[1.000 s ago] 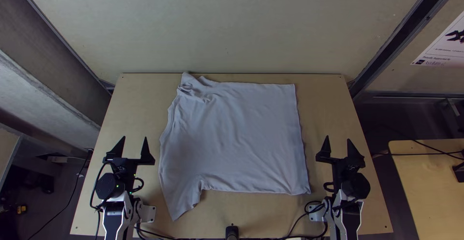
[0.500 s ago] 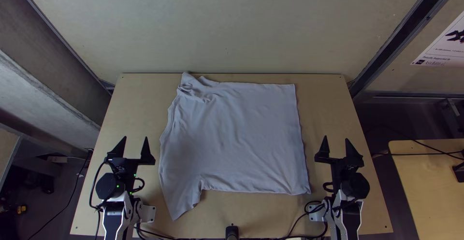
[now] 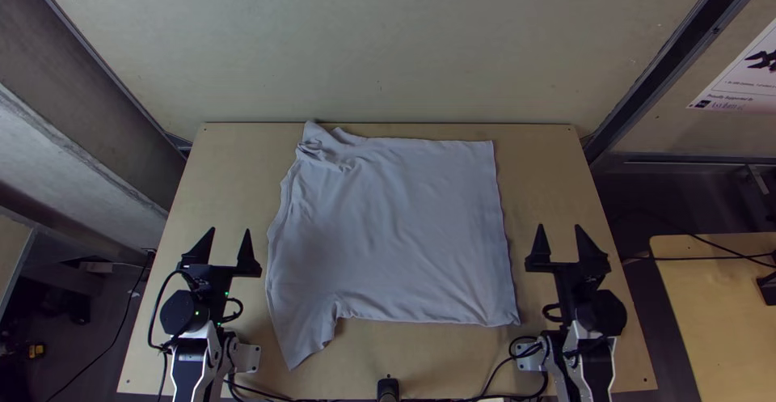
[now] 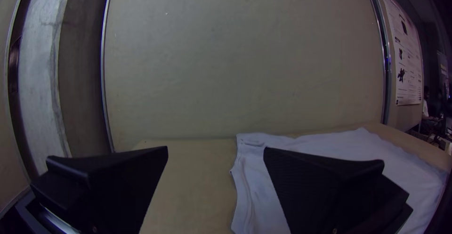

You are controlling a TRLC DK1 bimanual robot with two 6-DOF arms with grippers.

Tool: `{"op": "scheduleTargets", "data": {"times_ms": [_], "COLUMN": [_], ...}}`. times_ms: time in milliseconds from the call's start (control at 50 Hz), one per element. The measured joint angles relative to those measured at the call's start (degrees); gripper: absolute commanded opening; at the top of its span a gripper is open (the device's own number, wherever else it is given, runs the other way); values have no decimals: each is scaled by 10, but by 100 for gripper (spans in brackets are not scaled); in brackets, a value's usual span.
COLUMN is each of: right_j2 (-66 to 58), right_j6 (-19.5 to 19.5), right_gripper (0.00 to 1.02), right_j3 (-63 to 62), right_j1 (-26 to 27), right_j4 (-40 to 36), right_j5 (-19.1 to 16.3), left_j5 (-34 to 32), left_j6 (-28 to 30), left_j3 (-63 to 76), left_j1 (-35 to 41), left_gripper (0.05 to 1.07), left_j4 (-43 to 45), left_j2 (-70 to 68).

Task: Fold the t-shirt

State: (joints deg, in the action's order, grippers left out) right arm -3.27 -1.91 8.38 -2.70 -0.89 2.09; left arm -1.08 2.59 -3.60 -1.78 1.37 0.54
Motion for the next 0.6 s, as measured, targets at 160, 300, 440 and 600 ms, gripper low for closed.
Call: {"op": "scheduleTargets", "data": {"times_ms": [160,300,440,600], "right_j2": [-101,-161,-231,-297], "right_j6": [0,0,0,0], "right_gripper": [98,98,98,98], "right_j3": [90,139,193,257], "right_j1": [-3,-9,-10,-14], "right_j4": [13,48,61,64], "right_j5": [0,0,0,0], "left_j5": [-2,-2,-2,-2], "left_j6": [0,0,0,0], "left_j3": [-35,-85,-160,-249], "left_j1": [7,14,25,26], "left_gripper": [103,103,103,103], "left_j4": [3,18,31,43], "left_j2": [12,49,131,229]}}
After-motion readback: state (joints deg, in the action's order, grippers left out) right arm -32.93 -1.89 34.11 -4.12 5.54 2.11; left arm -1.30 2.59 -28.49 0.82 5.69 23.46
